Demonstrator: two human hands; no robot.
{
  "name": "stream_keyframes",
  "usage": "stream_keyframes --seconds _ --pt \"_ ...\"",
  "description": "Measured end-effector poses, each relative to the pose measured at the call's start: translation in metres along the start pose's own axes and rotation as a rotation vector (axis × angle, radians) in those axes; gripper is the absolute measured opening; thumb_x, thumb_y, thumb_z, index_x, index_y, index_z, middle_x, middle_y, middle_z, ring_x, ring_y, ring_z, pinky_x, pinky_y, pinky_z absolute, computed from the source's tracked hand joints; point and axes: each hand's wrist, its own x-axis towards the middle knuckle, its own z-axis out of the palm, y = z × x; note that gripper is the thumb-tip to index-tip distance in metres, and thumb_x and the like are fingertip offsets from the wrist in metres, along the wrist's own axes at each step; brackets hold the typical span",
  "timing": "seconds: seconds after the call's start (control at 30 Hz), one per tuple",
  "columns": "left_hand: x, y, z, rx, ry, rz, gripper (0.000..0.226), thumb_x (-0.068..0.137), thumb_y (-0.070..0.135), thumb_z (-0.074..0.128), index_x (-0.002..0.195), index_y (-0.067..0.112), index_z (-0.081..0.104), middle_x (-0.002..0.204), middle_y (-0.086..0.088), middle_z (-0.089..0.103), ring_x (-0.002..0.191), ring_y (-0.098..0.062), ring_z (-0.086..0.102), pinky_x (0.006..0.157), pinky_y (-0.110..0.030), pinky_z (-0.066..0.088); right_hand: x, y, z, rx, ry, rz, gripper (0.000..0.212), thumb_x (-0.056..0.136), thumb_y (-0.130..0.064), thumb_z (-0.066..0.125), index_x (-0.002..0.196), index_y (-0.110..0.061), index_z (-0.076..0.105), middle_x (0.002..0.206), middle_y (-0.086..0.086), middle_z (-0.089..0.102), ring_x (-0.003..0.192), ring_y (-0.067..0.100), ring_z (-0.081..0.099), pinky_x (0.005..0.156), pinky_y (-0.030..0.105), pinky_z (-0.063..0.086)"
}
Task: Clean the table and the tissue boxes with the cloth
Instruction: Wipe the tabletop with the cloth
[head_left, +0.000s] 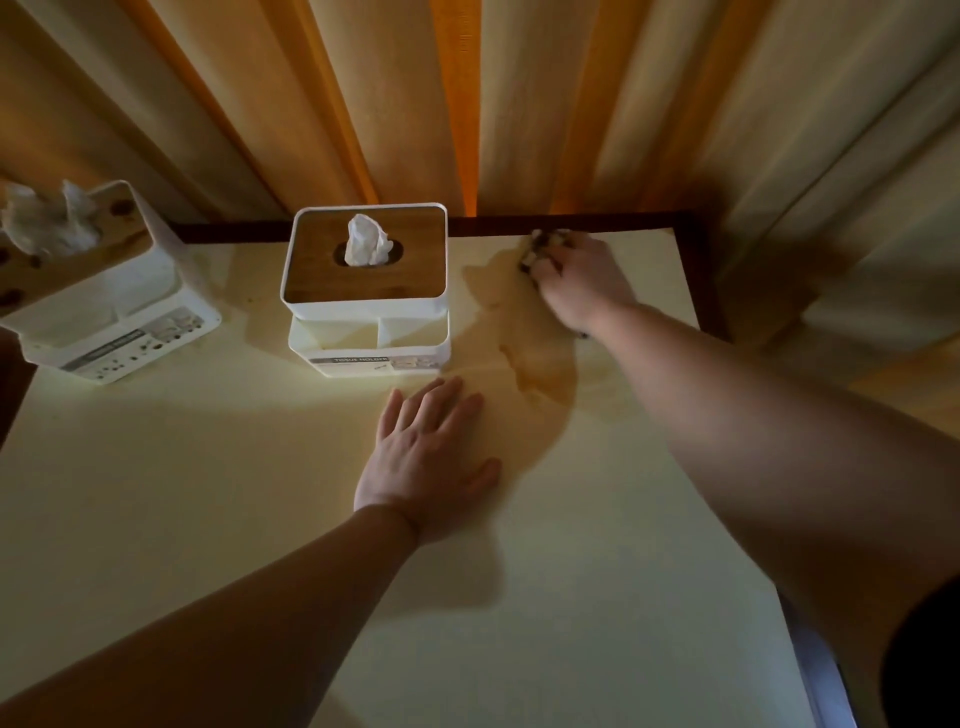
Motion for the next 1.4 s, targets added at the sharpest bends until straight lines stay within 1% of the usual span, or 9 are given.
stream_keyframes --seconds 0.13,0.33,0.43,0.57,0.7,0.8,1.07,1.3,1.4 --pt "-0.002 0.002 0.000 0.006 -0.007 0.002 0.078 0.082 0.068 0.050 0.147 0.026 0.053 0.156 -0.003 0.045 0.146 -0.027 0.036 0.126 -0.054 0.017 -0.029 -0.026 0.023 0.030 -0.079 -0.184 0.067 0.092 -0.051 0.025 0.135 -0.024 0.068 0.152 0.007 0.053 0.139 0.031 0.044 0.119 0.041 0.036" --pt "-0.001 0.004 -0.005 0.026 -0.028 -0.001 0.077 0.083 0.070 0.048 0.147 0.027 0.050 0.157 0.000 0.040 0.149 -0.024 0.034 0.127 -0.053 0.015 -0.125 0.003 0.029 -0.043 -0.047 -0.338 0.048 0.093 -0.030 0.047 0.126 -0.012 0.075 0.140 0.015 0.059 0.128 0.037 0.054 0.109 0.047 0.049" --pt "-0.004 0.008 -0.005 -0.002 -0.003 -0.008 0.073 0.084 0.066 0.049 0.148 0.029 0.048 0.158 0.002 0.039 0.150 -0.021 0.030 0.128 -0.050 0.012 -0.160 0.033 0.021 -0.098 0.007 -0.255 0.049 0.087 -0.027 0.052 0.126 -0.009 0.075 0.137 0.020 0.061 0.126 0.040 0.057 0.104 0.049 0.052" --pt "-0.004 0.009 -0.006 -0.006 0.001 -0.011 0.072 0.085 0.064 0.050 0.147 0.028 0.048 0.158 0.002 0.039 0.149 -0.021 0.030 0.128 -0.051 0.013 -0.161 0.077 0.001 -0.102 0.058 -0.004 0.047 0.092 -0.015 0.068 0.138 -0.008 0.067 0.146 0.023 0.054 0.135 0.041 0.050 0.114 0.049 0.043" --pt "-0.002 0.007 -0.007 0.010 -0.033 0.000 0.076 0.084 0.068 0.046 0.149 0.029 0.046 0.160 0.001 0.038 0.150 -0.022 0.029 0.128 -0.049 0.009 -0.113 0.079 -0.011 -0.048 0.060 0.128 0.047 0.102 -0.019 0.060 0.148 -0.015 0.057 0.155 0.014 0.043 0.139 0.039 0.040 0.119 0.044 0.034" --pt "-0.001 0.006 -0.008 -0.009 -0.038 -0.011 0.075 0.082 0.068 0.048 0.147 0.031 0.047 0.158 0.002 0.039 0.148 -0.021 0.030 0.128 -0.046 0.005 -0.074 0.051 -0.004 0.046 0.085 0.168 0.040 0.103 -0.021 0.057 0.142 -0.021 0.058 0.154 0.008 0.043 0.140 0.034 0.039 0.119 0.043 0.036" --pt "-0.002 0.002 0.000 -0.050 0.012 -0.014 0.075 0.077 0.066 0.055 0.137 0.021 0.055 0.150 0.000 0.046 0.142 -0.023 0.037 0.127 -0.049 0.012 -0.053 -0.025 0.026 0.083 -0.052 -0.094 0.038 0.099 -0.021 0.060 0.136 -0.022 0.069 0.159 0.003 0.045 0.148 0.027 0.033 0.124 0.033 0.026" --pt "-0.003 0.003 -0.001 -0.051 0.034 -0.003 0.078 0.077 0.065 0.054 0.133 0.010 0.053 0.144 -0.005 0.051 0.139 -0.026 0.041 0.125 -0.053 0.021 -0.117 -0.019 0.031 0.097 -0.163 -0.245 0.032 0.092 -0.018 0.067 0.121 -0.023 0.079 0.147 0.007 0.057 0.137 0.030 0.047 0.114 0.040 0.042" --pt "-0.004 0.005 -0.001 -0.027 0.057 -0.001 0.075 0.075 0.061 0.056 0.132 0.012 0.054 0.145 -0.004 0.050 0.140 -0.026 0.042 0.124 -0.052 0.023 -0.161 -0.005 0.031 0.114 -0.122 -0.251 0.037 0.083 -0.026 0.058 0.112 -0.022 0.082 0.139 0.010 0.062 0.127 0.032 0.055 0.106 0.041 0.050"
